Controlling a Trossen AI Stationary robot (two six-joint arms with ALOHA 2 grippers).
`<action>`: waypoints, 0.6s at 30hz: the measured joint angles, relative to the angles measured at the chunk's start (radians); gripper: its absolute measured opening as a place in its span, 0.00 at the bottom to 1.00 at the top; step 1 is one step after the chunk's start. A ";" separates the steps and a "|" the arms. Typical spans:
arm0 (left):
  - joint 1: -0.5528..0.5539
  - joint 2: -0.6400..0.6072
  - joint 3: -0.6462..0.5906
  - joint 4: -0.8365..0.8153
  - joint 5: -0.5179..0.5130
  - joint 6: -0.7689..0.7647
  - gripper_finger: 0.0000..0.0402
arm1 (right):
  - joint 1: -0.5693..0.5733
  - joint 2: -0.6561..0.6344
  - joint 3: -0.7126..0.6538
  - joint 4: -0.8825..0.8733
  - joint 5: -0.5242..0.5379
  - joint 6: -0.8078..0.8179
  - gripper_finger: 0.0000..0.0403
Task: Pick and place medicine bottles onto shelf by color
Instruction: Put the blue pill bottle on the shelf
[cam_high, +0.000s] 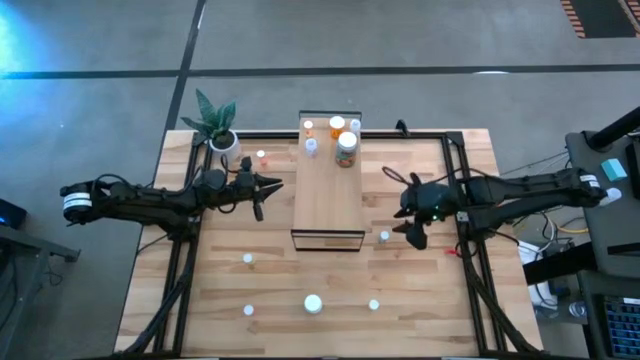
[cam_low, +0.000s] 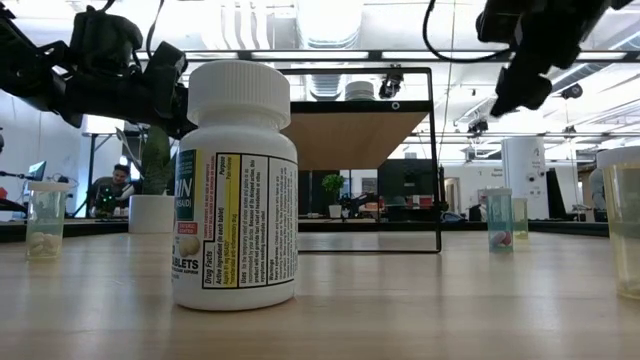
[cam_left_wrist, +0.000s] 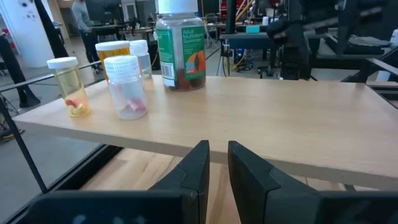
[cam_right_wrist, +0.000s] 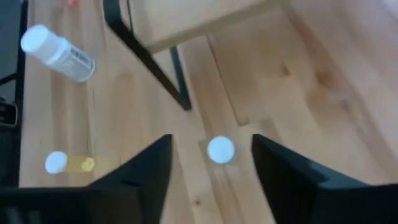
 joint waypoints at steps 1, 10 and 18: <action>0.000 0.000 0.000 0.000 0.000 0.000 0.10 | 0.012 0.008 -0.010 0.018 0.000 0.005 0.59; 0.000 -0.002 0.000 0.000 -0.007 -0.002 0.10 | 0.054 0.144 -0.080 0.101 0.028 -0.008 0.76; 0.000 -0.002 0.000 0.000 -0.011 -0.002 0.10 | 0.054 0.293 -0.092 0.142 0.070 -0.067 0.70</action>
